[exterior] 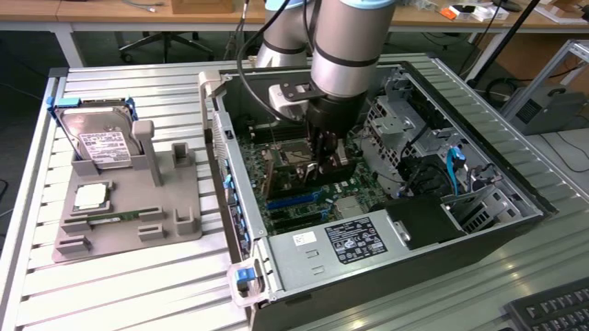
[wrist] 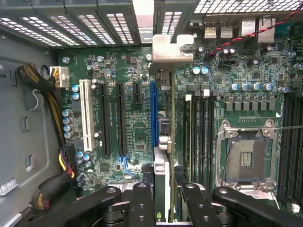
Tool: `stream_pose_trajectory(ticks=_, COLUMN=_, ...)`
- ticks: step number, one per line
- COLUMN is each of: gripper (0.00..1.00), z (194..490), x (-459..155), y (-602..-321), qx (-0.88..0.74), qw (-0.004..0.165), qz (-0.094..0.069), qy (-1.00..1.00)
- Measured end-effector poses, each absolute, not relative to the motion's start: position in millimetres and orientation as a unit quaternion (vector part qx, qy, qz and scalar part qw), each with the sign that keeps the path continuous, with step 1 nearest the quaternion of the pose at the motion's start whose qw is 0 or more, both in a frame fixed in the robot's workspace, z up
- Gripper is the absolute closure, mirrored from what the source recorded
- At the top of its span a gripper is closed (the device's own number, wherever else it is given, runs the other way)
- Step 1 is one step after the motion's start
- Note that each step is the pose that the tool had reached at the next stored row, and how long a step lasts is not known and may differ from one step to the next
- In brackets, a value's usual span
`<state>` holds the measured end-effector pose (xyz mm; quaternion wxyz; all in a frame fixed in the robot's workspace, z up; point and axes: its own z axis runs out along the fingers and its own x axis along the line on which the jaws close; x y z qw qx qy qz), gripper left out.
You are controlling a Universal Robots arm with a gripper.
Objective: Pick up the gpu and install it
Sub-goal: 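Insert the gpu into the slot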
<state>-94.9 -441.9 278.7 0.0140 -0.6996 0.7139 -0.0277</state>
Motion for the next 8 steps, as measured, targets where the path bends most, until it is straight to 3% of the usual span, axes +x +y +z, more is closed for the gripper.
stream_pose_trajectory(ticks=8, gripper=0.73, z=277.6, x=-97.3, y=-448.5, qx=-0.700, qw=0.014, qz=-0.028, qy=0.714)
